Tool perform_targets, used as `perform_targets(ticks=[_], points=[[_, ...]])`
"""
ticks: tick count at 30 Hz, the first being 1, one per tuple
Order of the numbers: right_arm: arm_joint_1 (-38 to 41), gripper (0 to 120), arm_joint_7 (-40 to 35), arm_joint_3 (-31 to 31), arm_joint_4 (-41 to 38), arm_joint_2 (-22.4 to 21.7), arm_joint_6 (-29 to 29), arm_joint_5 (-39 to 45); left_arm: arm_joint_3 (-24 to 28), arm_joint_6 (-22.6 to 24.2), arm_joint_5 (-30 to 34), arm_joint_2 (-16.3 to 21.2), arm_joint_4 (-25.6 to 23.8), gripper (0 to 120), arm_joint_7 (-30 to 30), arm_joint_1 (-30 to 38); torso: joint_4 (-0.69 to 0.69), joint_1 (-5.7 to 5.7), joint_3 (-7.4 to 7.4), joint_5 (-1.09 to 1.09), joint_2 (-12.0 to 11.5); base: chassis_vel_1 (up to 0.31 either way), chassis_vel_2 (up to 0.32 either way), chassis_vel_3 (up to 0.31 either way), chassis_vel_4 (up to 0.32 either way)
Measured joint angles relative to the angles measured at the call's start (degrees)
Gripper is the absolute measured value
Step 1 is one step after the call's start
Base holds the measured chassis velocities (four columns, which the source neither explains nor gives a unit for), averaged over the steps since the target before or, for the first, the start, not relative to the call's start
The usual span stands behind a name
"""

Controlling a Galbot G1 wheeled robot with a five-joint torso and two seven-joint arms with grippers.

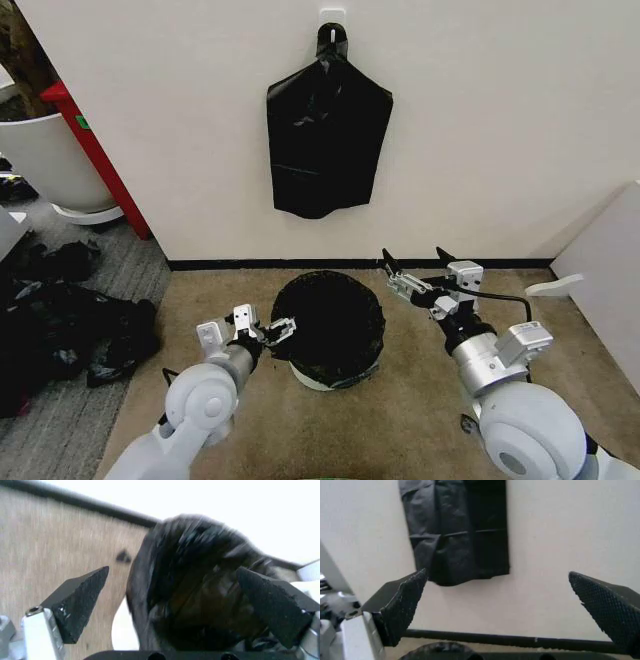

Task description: Place the garbage bag over the trash bin.

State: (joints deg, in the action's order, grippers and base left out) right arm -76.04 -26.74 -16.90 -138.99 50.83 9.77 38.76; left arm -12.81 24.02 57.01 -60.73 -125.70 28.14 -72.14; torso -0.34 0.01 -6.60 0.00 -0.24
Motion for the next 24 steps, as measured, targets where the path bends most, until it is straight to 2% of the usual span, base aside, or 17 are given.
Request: perform_targets(ticks=[1,2,4,6,8,9,12,15,16,20,23,24], points=[[-0.6,100,0.0,-0.9,0.0,0.3,0.1,-0.3,-0.4,-2.6,-3.1,0.9,-0.7,100,-2.8,-1.0,0.01,0.0,0.0,0.0,0.0,0.0,0.0,0.0,0.0],[-0.6,100,0.0,-0.9,0.0,0.3,0.1,-0.3,-0.4,-2.6,-3.1,0.9,-0.7,100,-2.8,-1.0,0.01,0.0,0.0,0.0,0.0,0.0,0.0,0.0,0.0],[-2.7,100,0.2,-3.3,0.1,1.3,0.2,-1.7,-1.5,-8.5,-11.6,2.7,-1.7,100,-9.5,-3.1,0.0,0.0,0.0,0.0,0.0,0.0,0.0,0.0,0.0],[-5.5,100,1.5,-5.8,0.6,2.6,0.0,-4.0,-4.5,-12.5,-16.0,4.0,-3.3,100,-14.8,-5.6,0.0,0.0,0.0,-0.01,0.0,0.0,0.0,0.0,0.0],[-8.7,100,3.1,-8.2,1.1,3.8,-1.1,-6.1,-8.9,-15.1,-17.4,4.5,-4.9,100,-19.4,-8.1,0.0,0.0,0.01,0.01,0.0,0.0,0.0,0.0,0.0],[-8.7,100,3.1,-8.2,1.1,3.8,-1.1,-6.1,-8.9,-15.1,-17.4,4.5,-4.9,100,-19.4,-8.1,0.0,0.0,0.01,0.01,0.0,0.0,0.0,0.0,0.0],[-13.1,100,5.6,-11.5,2.2,5.7,-3.3,-8.7,-16.0,-19.9,-20.0,4.5,-5.5,100,-25.0,-11.1,0.01,0.0,0.01,-0.01,0.0,0.0,0.0,0.0,0.0],[-17.4,100,9.6,-14.3,4.1,8.6,-6.7,-12.1,-23.1,-24.9,-21.8,3.9,-4.6,100,-28.5,-14.7,0.0,0.0,0.01,0.0,0.0,0.0,0.0,0.0,0.0],[-17.4,100,9.6,-14.3,4.1,8.6,-6.7,-12.1,-23.1,-24.9,-21.8,3.9,-4.6,100,-28.5,-14.7,0.0,0.0,0.01,0.0,0.0,0.0,0.0,0.0,0.0],[-22.5,100,14.4,-16.0,6.8,15.0,-12.7,-19.4,-31.3,-32.9,-26.5,1.1,-2.5,100,-34.9,-22.1,0.0,0.0,0.01,0.01,0.0,0.0,0.0,0.0,0.0],[-25.1,100,16.5,-16.3,7.1,20.5,-16.1,-24.0,-33.9,-38.4,-29.1,-2.6,-2.7,100,-36.3,-27.6,0.01,0.0,0.01,-0.01,0.0,0.0,0.0,0.0,0.0],[-25.1,100,16.5,-16.3,7.1,20.5,-16.1,-24.0,-33.9,-38.4,-29.1,-2.6,-2.7,100,-36.3,-27.6,0.01,0.0,0.01,-0.01,0.0,0.0,0.0,0.0,0.0]])
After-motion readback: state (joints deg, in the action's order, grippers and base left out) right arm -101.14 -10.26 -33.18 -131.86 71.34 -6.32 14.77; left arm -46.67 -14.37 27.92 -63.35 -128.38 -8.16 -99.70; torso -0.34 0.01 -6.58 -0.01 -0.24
